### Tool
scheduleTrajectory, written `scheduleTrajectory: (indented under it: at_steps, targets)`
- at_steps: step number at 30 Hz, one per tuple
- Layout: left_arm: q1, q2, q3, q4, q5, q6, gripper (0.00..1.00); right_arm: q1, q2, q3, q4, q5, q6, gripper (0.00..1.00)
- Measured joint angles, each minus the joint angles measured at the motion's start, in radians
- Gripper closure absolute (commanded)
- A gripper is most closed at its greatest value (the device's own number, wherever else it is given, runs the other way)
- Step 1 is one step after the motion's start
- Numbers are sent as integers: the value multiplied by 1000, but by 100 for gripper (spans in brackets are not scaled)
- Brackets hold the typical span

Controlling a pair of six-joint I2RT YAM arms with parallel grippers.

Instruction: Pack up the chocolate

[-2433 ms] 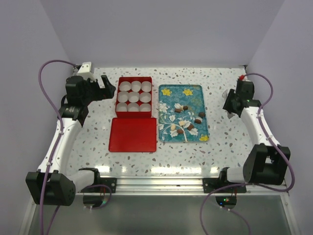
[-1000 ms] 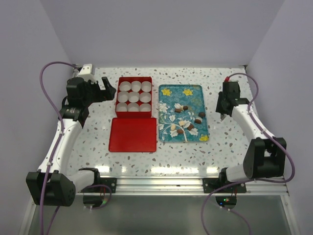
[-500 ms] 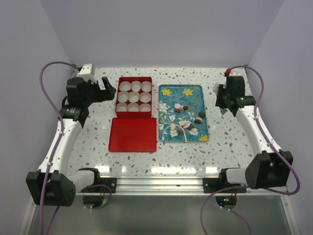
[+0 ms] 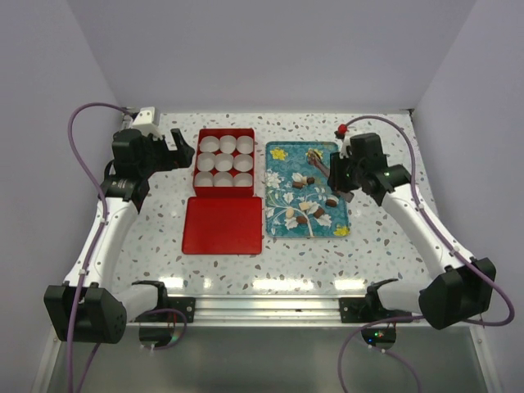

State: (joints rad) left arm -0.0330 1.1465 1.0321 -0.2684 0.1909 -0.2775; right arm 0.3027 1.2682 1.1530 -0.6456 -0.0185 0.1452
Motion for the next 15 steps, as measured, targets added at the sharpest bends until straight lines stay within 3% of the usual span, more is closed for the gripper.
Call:
scheduleTrajectory:
  at_steps: [8,15]
  targets:
    - [0,0,0,-1,0,-1,0,139,0,0,-63,-3,-18,67]
    - [0,0,0,-1,0,0,0,184,0,0,-111,9,-17,67]
